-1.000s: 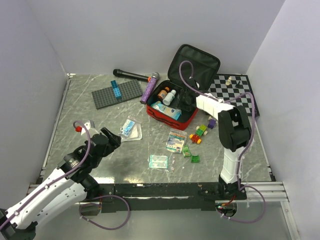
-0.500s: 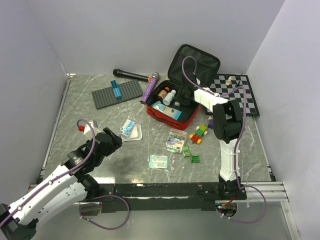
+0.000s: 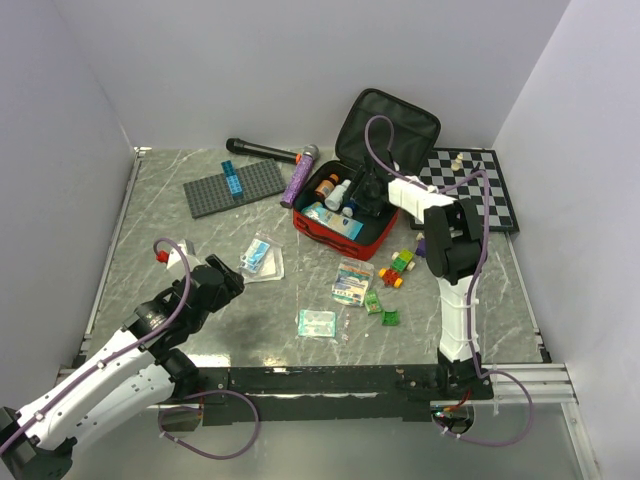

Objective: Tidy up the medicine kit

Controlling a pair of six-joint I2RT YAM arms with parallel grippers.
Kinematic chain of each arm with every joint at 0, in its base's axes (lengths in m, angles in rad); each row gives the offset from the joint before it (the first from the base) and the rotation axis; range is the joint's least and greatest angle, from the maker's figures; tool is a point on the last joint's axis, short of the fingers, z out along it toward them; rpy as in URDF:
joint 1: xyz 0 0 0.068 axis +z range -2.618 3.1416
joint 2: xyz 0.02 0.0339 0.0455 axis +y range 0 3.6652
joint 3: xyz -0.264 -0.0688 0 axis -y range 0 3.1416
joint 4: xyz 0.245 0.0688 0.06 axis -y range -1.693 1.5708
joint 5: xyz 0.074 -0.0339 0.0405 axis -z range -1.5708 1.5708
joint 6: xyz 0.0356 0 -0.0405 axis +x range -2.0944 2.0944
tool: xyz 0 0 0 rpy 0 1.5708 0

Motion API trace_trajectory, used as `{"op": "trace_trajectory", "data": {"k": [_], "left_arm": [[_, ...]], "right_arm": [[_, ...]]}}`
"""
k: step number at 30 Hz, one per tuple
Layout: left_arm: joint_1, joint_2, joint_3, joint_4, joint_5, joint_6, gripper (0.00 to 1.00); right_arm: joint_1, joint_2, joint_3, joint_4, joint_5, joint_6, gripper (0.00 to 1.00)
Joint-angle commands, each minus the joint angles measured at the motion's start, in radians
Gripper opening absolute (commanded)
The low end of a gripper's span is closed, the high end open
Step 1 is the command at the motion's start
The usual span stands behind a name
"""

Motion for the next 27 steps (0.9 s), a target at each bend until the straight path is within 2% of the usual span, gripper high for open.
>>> {"op": "trace_trajectory", "data": {"k": [1, 7, 12, 17, 22, 27], "left_arm": [[0.002, -0.001, -0.001, 0.018, -0.007, 0.004, 0.7], [0.002, 0.001, -0.005, 0.035, -0.002, 0.013, 0.7], [0.002, 0.015, 0.005, 0.037, -0.014, 0.021, 0.7], [0.002, 0.019, 0.022, 0.049, -0.03, 0.042, 0.7], [0.005, 0.053, 0.032, 0.076, -0.03, 0.048, 0.71], [0.055, 0.181, 0.045, 0.171, 0.105, 0.11, 0.77]], "right_arm": [[0.006, -0.098, -0.025, 0.036, 0.008, -0.011, 0.72], [0.011, -0.229, -0.166, 0.098, 0.017, -0.048, 0.78], [0.054, -0.459, -0.388, 0.319, 0.069, -0.068, 0.83], [0.121, -0.581, -0.396, 0.317, 0.098, -0.168, 0.83], [0.224, -0.531, -0.286, 0.168, 0.1, -0.375, 0.81], [0.302, -0.513, -0.293, 0.126, 0.131, -0.472, 0.81]]}}
